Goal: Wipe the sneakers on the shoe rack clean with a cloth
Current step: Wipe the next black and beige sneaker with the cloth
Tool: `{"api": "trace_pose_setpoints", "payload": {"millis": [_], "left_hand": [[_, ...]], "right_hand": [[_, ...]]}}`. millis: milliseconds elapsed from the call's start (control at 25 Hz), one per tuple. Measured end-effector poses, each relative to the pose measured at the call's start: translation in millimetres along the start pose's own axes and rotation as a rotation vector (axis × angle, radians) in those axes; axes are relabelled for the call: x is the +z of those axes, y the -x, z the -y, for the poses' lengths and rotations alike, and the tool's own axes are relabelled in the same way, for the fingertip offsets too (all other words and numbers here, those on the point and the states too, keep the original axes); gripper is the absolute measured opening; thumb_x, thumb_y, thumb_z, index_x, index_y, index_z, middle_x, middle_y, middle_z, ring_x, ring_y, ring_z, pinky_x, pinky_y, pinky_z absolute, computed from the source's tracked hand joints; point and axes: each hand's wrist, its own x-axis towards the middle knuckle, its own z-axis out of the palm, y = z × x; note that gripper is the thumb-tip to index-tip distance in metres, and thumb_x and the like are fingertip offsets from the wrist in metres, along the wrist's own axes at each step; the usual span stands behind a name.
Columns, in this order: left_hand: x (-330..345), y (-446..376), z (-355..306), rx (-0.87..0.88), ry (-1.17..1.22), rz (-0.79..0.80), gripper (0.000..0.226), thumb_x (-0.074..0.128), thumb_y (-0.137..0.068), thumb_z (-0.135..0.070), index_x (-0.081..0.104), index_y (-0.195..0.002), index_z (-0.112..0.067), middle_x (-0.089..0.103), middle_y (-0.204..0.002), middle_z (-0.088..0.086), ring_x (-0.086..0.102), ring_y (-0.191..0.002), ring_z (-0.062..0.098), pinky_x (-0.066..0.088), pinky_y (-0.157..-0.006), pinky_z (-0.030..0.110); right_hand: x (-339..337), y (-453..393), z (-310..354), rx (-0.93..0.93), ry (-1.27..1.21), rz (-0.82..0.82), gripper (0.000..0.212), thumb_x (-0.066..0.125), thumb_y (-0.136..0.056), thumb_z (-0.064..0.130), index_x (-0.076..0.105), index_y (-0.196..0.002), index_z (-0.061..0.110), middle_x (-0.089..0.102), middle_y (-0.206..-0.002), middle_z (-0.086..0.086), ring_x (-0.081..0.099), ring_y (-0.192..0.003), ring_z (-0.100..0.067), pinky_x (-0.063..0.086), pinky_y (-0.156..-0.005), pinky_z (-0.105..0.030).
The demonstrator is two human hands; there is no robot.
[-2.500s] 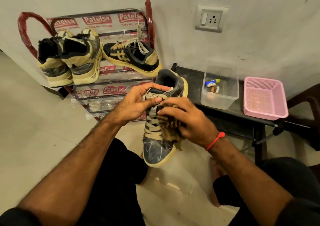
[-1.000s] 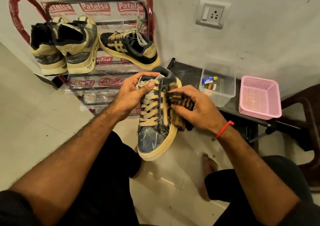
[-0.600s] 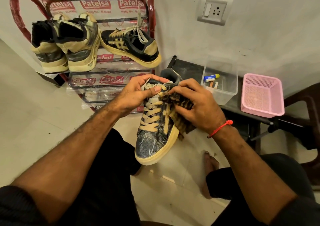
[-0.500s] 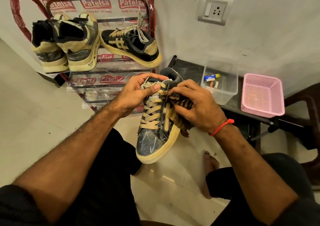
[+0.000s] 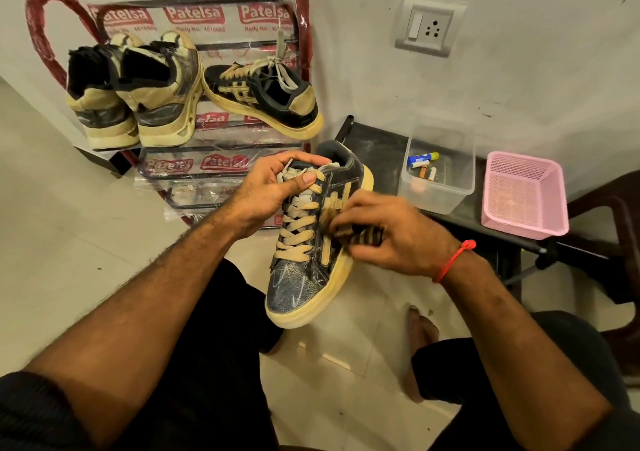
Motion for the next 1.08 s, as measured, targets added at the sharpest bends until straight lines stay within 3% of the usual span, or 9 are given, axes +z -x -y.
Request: {"api": "trace_pose_setpoints", "payload": {"millis": [80,120,280,360,560,760,800,1000,1080], "left_hand": [[-4,1,-1,-0.001,0.033,-0.003,0.027,0.069,-0.088,-0.014,0.070,-0.114,-0.015,0.077,-0.106,0.004,0.072,-0.096,0.020,0.059,-0.079,0.031],[-6,2,-2,-0.010,0.053,0.016,0.027,0.069,-0.086,-0.015,0.070,-0.113,-0.015,0.077,-0.105,0.003,0.072,-0.096,0.019,0.059,-0.079,0.031],[-4,2,-1,-0.027,0.099,0.101,0.030,0.067,-0.086,-0.012,0.068,-0.116,-0.011,0.076,-0.105,0.006,0.072,-0.096,0.020,0.060,-0.080,0.030],[-2,1,1,-0.027,0.099,0.101,0.030,0.066,-0.087,-0.012,0.068,-0.117,-0.010,0.076,-0.106,0.007,0.072,-0.097,0.021,0.059,-0.081,0.030],[-6,4,6,-0.022,0.047,0.118,0.029,0.065,-0.088,-0.011,0.068,-0.117,-0.009,0.075,-0.103,0.005,0.071,-0.093,0.020,0.059,-0.079,0.030],[0,4,3,-0.054,0.096,0.132,0.029,0.066,-0.086,-0.014,0.069,-0.114,-0.013,0.076,-0.100,0.003,0.072,-0.093,0.019,0.059,-0.080,0.030],[1,5,3,-0.061,0.095,0.138,0.028,0.067,-0.086,-0.014,0.070,-0.114,-0.014,0.077,-0.100,0.003,0.073,-0.092,0.019,0.059,-0.078,0.029],[-1,7,6,-0.050,0.075,0.193,0.024,0.067,-0.090,-0.013,0.076,-0.109,-0.024,0.075,-0.107,0.006,0.072,-0.099,0.023,0.060,-0.082,0.032],[-1,7,4,-0.065,0.090,0.193,0.022,0.069,-0.090,-0.014,0.077,-0.107,-0.026,0.076,-0.106,0.005,0.072,-0.097,0.021,0.059,-0.081,0.030]], "right_hand": [[8,0,12,-0.080,-0.008,0.255,0.043,0.062,-0.085,0.042,0.066,-0.124,0.024,0.047,-0.118,0.020,0.047,-0.111,0.000,0.048,-0.098,-0.026],[7,0,11,-0.102,-0.001,0.232,0.043,0.062,-0.085,0.041,0.066,-0.124,0.025,0.048,-0.117,0.019,0.048,-0.110,-0.001,0.048,-0.097,-0.027],[-12,1,-17,0.060,0.091,-0.358,0.039,0.062,-0.084,0.035,0.069,-0.120,0.019,0.057,-0.112,0.001,0.055,-0.101,-0.012,0.054,-0.089,-0.034],[-11,3,-24,0.110,0.075,-0.448,0.037,0.063,-0.085,0.031,0.069,-0.119,0.016,0.058,-0.111,-0.001,0.054,-0.101,-0.010,0.054,-0.089,-0.034],[16,5,2,-0.175,0.042,0.036,0.039,0.070,-0.085,0.031,0.067,-0.122,0.020,0.055,-0.122,0.000,0.055,-0.110,-0.014,0.054,-0.091,-0.034],[-3,-2,-31,0.226,0.108,-0.590,0.033,0.069,-0.086,0.023,0.068,-0.116,0.012,0.059,-0.111,-0.006,0.055,-0.102,-0.014,0.055,-0.090,-0.037],[-4,-1,-32,0.277,0.092,-0.641,0.031,0.069,-0.086,0.022,0.069,-0.115,0.011,0.060,-0.109,-0.006,0.055,-0.100,-0.013,0.054,-0.090,-0.036],[9,5,-9,-0.029,-0.077,-0.258,0.035,0.068,-0.085,0.025,0.068,-0.118,0.014,0.058,-0.115,-0.003,0.055,-0.108,-0.012,0.048,-0.096,-0.020],[4,3,-26,0.090,-0.048,-0.410,0.032,0.067,-0.087,0.024,0.068,-0.117,0.013,0.059,-0.111,-0.004,0.055,-0.103,-0.010,0.050,-0.095,-0.022]]}}
